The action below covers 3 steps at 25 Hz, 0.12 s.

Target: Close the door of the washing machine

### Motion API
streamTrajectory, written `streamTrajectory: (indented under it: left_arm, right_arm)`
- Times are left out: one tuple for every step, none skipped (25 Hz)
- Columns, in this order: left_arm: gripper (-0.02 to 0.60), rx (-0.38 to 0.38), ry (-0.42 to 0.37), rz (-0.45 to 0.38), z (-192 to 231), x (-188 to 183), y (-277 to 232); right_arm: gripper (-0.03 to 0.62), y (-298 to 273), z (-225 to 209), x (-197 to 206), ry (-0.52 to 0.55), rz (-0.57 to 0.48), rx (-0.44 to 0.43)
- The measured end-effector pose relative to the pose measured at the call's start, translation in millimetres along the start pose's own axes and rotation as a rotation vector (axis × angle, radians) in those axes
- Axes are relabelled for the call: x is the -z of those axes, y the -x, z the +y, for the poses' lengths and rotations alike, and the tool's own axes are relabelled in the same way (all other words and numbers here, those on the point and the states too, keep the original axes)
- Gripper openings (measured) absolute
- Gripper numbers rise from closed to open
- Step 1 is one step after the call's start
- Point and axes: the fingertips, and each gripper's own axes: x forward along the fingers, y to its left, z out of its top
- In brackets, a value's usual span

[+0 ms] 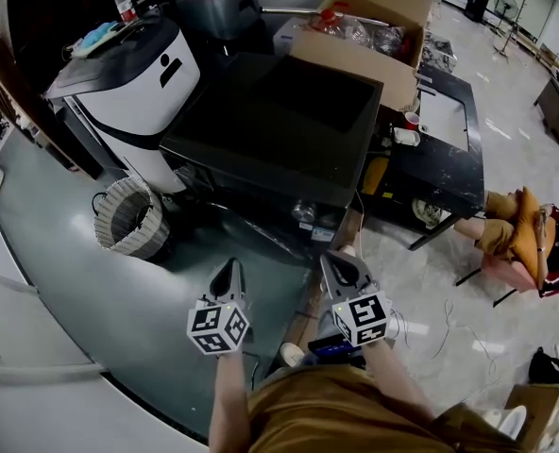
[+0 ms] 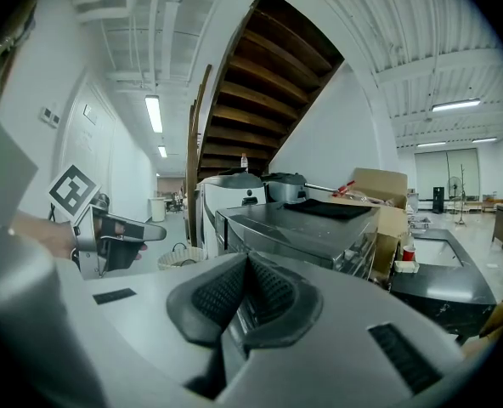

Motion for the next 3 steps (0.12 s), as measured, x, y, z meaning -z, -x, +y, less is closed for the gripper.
streamTrajectory:
  left_arm:
    - [0.025, 0.002, -0.002, 0.0, -1.4, -0.6, -2.2]
    - [0.025, 0.003, -0.004, 0.0, -2.7, -1.4, -4.5]
    - [0.025, 0.005, -0.007, 0.001, -4.0, -2.2, -6.9]
  right_arm:
    - [0.012, 0.1, -2.7, -0.4, -0.001, -0.002, 0.002]
    - [0.012, 0.1, -5.3, -0.9, -0.003, -0.005, 0.005]
    - [0.012, 0.0, -7.9, -1.5, -0.005, -0.009, 0.007]
